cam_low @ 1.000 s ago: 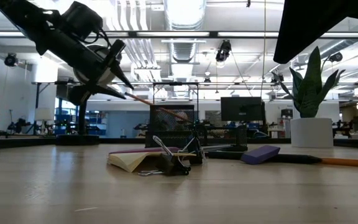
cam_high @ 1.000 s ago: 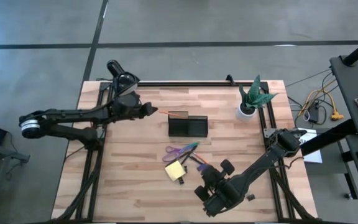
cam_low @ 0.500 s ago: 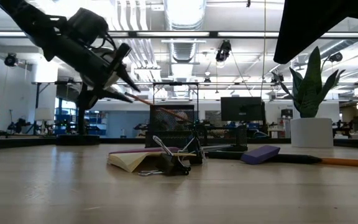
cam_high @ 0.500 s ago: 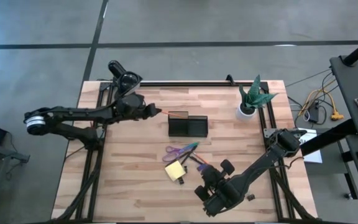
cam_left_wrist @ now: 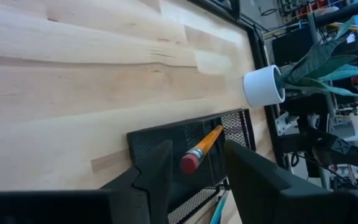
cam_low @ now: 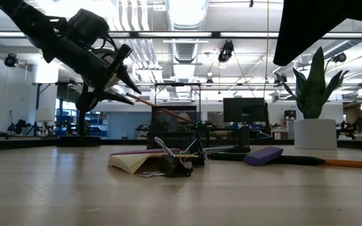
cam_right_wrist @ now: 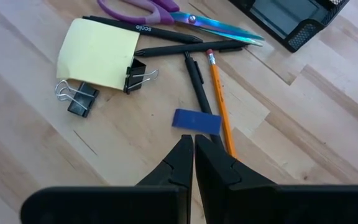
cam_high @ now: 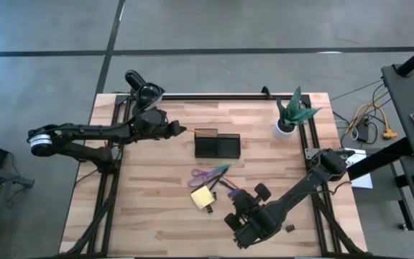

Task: Pick and place office supplies into organizer
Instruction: Put the left orange pencil into the black desk organizer

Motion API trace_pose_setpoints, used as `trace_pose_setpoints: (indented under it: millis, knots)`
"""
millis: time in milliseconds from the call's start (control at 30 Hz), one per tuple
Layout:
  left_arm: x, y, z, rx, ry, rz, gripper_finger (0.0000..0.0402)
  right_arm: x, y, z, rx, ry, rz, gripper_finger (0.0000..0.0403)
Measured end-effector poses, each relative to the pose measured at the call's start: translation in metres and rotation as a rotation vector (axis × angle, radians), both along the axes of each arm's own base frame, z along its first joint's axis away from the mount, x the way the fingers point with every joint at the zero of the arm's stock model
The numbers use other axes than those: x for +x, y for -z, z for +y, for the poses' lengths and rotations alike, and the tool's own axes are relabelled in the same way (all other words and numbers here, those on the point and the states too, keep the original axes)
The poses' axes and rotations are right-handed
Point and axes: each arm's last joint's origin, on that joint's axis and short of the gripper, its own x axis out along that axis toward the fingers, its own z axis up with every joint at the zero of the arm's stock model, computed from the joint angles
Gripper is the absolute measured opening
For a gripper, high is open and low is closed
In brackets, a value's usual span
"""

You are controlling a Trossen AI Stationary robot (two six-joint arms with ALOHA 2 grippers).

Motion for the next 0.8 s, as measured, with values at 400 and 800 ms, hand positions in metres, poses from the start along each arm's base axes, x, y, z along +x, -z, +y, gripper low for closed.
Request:
trace_pose_setpoints:
  millis: [400,800]
  knots:
    - [-0.0001,0.0,0.0002,0.024,0.006,0.01,0.0068,0.0005,0.0,-0.0017,-0.006,0.0,0.007,0.0008]
    - [-0.0025,-0.0057,0.0013,0.14,-0.02,0.023,0.0067,-0.0005,-0.0002,-0.0024,-0.012,0.002,0.016,0.0008]
